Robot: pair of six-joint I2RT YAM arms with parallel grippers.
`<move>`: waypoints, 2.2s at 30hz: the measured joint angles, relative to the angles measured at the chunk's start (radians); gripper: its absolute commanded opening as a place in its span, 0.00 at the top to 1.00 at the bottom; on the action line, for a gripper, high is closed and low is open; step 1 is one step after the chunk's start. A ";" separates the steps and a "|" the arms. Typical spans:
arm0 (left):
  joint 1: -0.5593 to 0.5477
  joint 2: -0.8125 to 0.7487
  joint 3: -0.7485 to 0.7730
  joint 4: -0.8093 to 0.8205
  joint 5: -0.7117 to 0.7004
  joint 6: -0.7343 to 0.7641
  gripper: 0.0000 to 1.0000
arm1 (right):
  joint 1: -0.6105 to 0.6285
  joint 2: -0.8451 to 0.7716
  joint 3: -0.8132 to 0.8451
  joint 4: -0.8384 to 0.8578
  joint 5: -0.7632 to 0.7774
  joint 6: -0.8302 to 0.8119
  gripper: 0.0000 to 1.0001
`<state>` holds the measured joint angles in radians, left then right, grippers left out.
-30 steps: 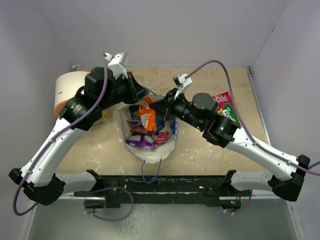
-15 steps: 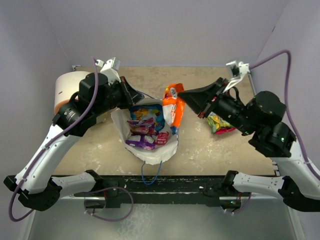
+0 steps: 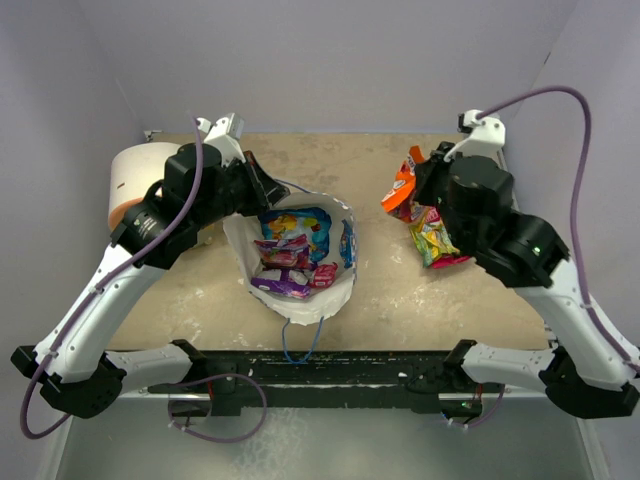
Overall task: Take the snacks out of the paper bag
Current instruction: Place the snack at the center of the board.
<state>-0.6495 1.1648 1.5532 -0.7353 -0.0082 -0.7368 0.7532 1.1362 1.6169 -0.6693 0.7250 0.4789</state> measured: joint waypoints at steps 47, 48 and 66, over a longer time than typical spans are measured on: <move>0.000 0.146 0.078 0.039 0.150 0.252 1.00 | -0.593 0.664 -0.279 0.205 -0.247 0.172 0.99; 0.000 0.146 0.078 0.039 0.150 0.253 1.00 | -0.593 0.669 -0.289 0.216 -0.246 0.178 0.98; 0.000 0.127 0.078 0.038 0.128 0.232 1.00 | -0.604 0.558 -0.341 0.231 -0.271 0.117 0.27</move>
<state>-0.6495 1.2915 1.6310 -0.6975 0.1200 -0.5049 0.1493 1.6943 1.2762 -0.4385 0.4538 0.5964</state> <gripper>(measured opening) 0.014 0.619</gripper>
